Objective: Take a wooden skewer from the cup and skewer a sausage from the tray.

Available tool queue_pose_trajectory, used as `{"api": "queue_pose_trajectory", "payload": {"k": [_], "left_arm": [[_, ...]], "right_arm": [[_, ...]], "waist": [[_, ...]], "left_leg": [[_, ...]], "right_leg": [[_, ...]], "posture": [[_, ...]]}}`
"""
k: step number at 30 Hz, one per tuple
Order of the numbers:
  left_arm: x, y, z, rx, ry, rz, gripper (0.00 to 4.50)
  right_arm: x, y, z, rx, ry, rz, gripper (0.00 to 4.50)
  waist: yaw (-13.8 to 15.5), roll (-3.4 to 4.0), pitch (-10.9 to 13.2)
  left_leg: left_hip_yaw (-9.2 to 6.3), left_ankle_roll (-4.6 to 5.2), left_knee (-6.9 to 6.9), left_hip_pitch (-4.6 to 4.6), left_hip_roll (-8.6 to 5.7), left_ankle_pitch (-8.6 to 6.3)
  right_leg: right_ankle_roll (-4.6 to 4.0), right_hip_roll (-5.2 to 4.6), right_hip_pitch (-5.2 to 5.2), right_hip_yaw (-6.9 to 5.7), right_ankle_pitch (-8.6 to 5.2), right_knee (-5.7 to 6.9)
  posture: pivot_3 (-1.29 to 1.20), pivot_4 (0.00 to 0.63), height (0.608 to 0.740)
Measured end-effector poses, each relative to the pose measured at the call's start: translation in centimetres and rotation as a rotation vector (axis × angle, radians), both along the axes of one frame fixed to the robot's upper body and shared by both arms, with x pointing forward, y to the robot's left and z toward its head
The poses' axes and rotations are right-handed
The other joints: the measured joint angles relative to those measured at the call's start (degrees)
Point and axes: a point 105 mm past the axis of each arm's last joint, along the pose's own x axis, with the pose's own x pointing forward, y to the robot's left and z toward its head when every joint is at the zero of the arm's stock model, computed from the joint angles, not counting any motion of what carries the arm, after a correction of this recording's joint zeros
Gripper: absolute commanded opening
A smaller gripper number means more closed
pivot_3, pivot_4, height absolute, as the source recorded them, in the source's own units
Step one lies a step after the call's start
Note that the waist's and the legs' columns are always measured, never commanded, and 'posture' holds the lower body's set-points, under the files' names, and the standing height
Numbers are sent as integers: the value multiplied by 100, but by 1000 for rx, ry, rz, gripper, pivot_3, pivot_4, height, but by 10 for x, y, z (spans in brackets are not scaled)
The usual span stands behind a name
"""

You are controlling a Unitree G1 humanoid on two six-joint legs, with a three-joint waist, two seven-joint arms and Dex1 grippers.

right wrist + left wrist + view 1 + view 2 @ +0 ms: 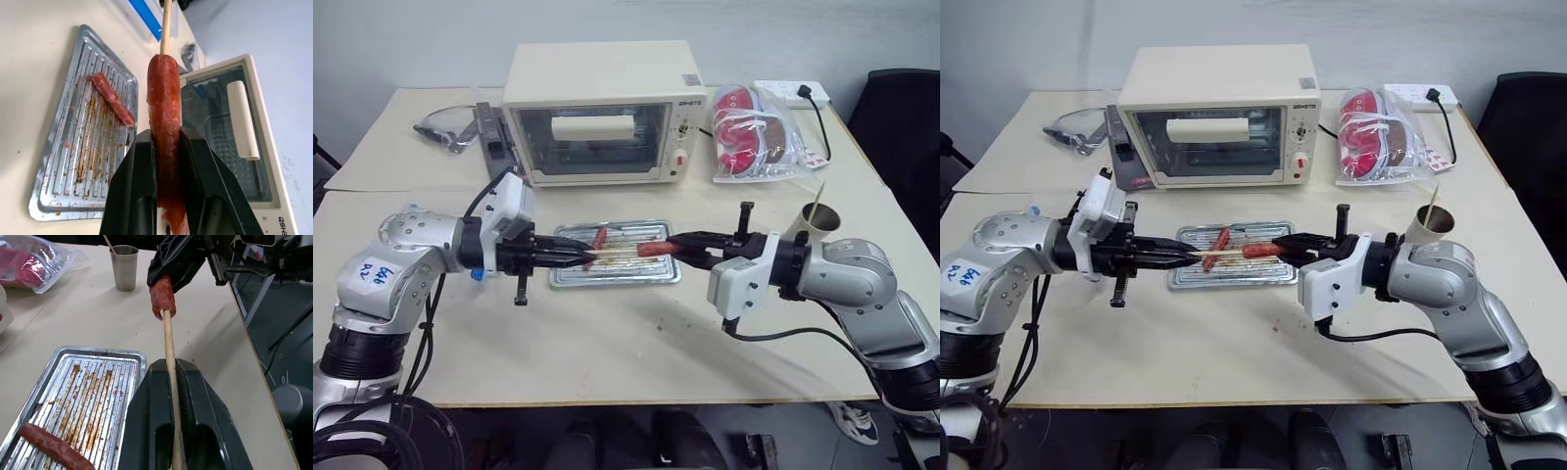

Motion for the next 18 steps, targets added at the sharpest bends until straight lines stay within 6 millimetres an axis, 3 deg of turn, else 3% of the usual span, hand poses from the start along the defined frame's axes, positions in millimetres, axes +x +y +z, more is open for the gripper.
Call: {"api": "queue_pose_trajectory", "payload": {"k": [4,6,13,18], "left_arm": [[1,-6,0,3,-10,-9,0],[2,-8,-1,2,-15,-12,0],[1,-5,-5,14,-24,-12,0],[2,9,-10,26,-21,55,0]], "right_arm": [[0,2,2,-6,-15,5,357],[0,2,2,-12,-23,6,1048],[0,4,6,-18,-54,17,2616],[4,-2,4,-28,-54,0,2616]], "waist": [[-1,0,0],[-1,0,0],[-3,0,0],[-4,0,0]], "left_leg": [[0,0,0,0,0,0],[0,0,1,0,0,0],[0,0,2,0,0,0],[0,0,2,0,0,0]], "right_leg": [[0,0,-1,0,0,2],[0,0,-1,0,0,3],[0,0,-2,0,0,4],[0,0,-2,1,0,6]], "posture": [[0,150,740],[0,150,740],[0,150,740],[0,150,740]]}}
